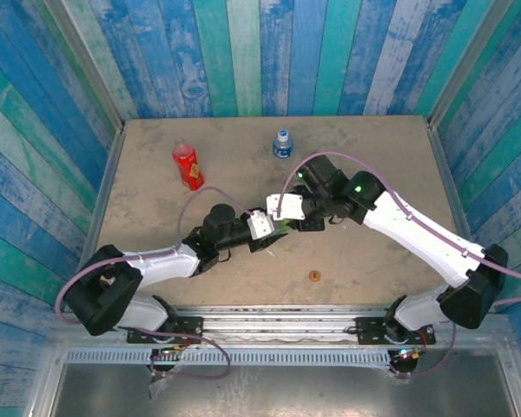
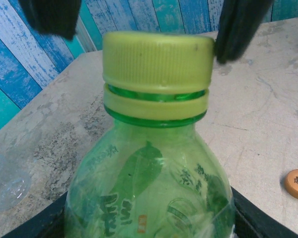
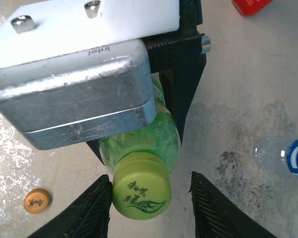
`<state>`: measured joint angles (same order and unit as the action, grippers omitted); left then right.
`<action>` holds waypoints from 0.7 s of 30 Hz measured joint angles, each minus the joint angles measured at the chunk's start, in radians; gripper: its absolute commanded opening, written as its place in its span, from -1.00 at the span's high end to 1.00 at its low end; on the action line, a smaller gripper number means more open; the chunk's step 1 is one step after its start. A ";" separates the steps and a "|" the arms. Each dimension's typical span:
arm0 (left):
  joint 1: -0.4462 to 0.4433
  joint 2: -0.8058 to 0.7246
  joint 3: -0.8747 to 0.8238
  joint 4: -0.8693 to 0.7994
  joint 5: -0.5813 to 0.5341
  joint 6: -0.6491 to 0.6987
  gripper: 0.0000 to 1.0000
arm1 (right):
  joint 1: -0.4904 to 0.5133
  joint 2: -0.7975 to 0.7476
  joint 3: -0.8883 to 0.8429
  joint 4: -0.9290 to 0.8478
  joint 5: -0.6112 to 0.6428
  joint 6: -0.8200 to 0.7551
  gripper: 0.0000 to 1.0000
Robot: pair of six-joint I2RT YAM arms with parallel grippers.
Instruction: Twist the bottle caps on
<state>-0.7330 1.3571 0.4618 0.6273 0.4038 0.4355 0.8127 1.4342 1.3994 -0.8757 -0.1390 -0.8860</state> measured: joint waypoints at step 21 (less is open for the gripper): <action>0.000 0.000 -0.016 0.039 -0.089 -0.021 -0.17 | -0.026 0.064 0.054 -0.010 -0.017 0.676 0.60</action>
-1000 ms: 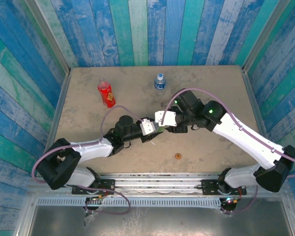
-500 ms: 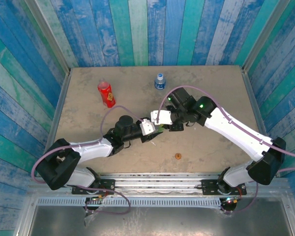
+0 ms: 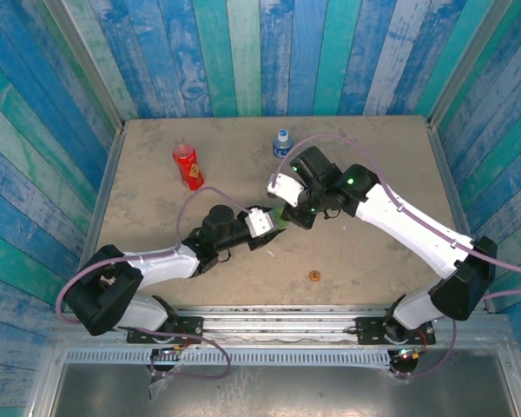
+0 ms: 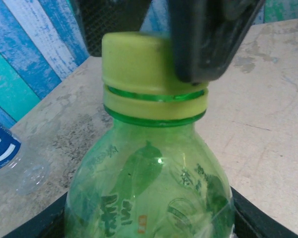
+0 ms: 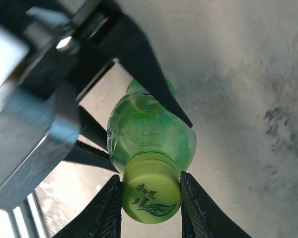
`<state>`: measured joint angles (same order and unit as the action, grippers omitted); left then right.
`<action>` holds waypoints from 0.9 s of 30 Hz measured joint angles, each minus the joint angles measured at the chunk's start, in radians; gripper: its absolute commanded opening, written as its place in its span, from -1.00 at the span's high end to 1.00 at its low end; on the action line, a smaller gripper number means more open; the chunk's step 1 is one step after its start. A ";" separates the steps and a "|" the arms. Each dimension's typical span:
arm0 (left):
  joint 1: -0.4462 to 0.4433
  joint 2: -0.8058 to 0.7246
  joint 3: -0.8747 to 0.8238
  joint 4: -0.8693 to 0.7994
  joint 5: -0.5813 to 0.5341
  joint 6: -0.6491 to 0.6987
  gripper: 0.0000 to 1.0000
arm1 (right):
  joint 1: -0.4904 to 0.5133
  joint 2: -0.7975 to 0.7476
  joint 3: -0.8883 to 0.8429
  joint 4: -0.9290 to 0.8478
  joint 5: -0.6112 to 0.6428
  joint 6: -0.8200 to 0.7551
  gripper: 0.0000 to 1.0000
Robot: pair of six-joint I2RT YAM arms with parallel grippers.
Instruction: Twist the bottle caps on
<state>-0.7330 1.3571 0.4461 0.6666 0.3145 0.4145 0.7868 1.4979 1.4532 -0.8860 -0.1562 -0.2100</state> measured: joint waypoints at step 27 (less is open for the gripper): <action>0.040 -0.026 -0.033 0.101 0.344 -0.217 -0.14 | -0.089 -0.277 -0.133 0.066 -0.356 -0.507 -0.28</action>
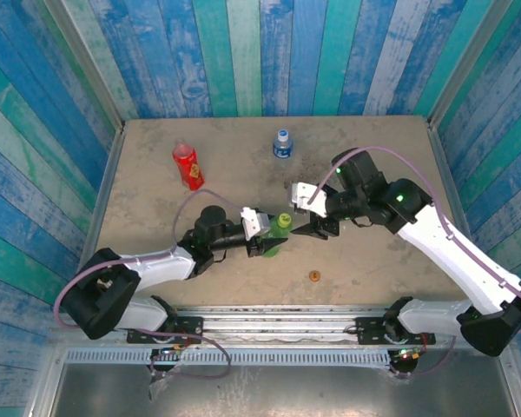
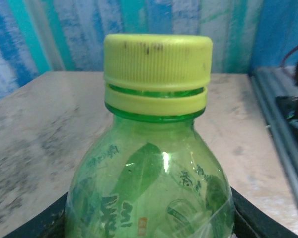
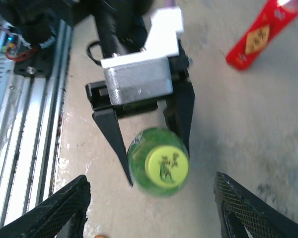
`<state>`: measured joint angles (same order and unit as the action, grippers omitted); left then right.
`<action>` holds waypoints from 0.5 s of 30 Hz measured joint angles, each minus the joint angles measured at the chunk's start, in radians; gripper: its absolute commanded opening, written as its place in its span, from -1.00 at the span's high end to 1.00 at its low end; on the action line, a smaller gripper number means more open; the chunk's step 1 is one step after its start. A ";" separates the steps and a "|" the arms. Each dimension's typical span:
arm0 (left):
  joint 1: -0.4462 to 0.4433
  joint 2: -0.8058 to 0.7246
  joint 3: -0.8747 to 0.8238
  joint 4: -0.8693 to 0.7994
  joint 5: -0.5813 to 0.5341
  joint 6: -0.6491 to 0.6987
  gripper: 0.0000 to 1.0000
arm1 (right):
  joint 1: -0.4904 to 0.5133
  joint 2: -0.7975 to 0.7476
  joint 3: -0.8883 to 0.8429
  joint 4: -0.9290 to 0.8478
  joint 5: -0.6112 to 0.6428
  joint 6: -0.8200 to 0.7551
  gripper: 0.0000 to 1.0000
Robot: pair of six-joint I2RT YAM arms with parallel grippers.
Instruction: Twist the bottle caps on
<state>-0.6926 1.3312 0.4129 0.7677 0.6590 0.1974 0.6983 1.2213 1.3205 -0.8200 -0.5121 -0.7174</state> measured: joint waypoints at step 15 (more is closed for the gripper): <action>0.006 -0.012 0.036 0.017 0.180 -0.023 -0.15 | -0.040 0.099 0.000 0.013 -0.217 -0.127 0.24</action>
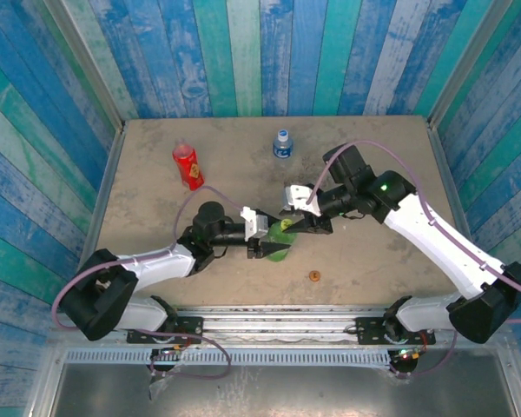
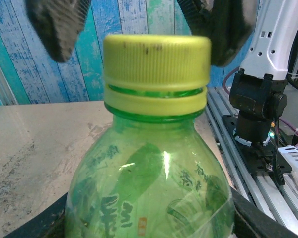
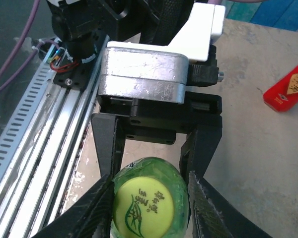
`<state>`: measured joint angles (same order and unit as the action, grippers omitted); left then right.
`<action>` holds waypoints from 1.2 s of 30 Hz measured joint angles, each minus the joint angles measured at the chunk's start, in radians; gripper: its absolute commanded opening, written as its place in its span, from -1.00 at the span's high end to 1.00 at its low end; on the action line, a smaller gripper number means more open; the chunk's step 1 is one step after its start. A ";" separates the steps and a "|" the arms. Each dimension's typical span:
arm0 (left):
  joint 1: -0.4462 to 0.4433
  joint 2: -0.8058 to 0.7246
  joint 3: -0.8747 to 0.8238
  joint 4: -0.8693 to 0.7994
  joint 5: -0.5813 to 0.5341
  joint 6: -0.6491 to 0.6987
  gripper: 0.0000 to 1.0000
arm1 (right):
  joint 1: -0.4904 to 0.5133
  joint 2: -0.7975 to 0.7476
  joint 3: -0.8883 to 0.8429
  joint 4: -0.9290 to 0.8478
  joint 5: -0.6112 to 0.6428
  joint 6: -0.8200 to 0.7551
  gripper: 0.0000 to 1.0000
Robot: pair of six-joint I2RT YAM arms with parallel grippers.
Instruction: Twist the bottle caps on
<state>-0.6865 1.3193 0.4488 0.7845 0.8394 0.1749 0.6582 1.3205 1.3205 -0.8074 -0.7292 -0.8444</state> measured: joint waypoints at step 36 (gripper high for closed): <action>0.019 0.135 0.145 0.104 -0.706 -0.123 -0.09 | 0.096 0.056 -0.045 0.553 0.739 0.956 -0.16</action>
<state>-0.6678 1.4544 0.5934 0.8883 0.1337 0.0521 0.7544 1.3769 1.2758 -0.2543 0.0093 0.1116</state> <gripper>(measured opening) 0.581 0.536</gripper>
